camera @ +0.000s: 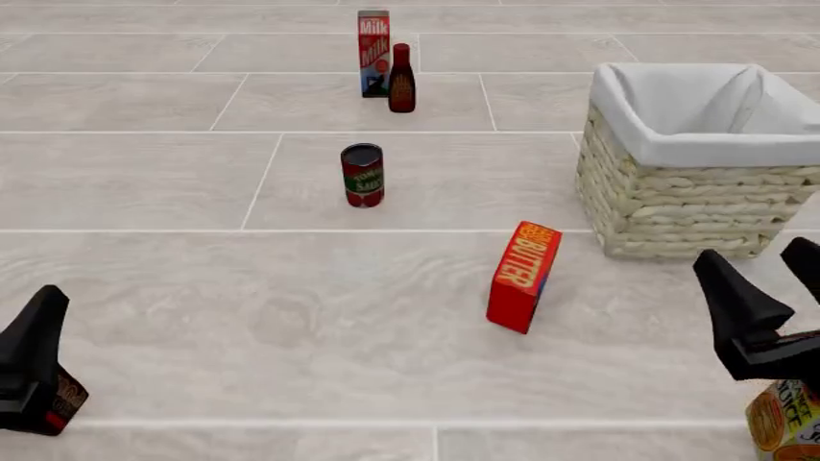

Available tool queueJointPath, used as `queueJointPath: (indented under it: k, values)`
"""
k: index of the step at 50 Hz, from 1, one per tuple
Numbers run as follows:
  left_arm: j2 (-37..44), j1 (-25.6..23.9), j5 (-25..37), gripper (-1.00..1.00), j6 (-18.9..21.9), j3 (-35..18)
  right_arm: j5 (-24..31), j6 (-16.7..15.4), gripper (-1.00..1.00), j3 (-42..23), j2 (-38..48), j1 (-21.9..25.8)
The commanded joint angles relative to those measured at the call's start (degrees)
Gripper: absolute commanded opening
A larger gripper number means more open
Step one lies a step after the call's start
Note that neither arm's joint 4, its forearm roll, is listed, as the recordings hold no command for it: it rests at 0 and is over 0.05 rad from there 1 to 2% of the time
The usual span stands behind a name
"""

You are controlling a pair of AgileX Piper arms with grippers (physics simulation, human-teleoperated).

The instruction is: Pick the tomato sauce and place it in the basket.

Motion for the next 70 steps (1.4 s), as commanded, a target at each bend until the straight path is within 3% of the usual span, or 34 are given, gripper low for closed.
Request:
queueJointPath:
  k: [1,28,70]
  values:
    - [0.00,0.00,0.00,1.00,0.00,0.00,-2.79,-0.78,1.00,-2.48,5.65,2.94]
    - [0.00,0.00,0.00,1.00,0.00,0.00,-4.85,-0.11,1.00,-8.97,16.52,10.16]
    - [0.00,0.00,0.00,1.00,0.00,0.00,-8.92,-0.75,1.00,-19.42,36.26,17.23]
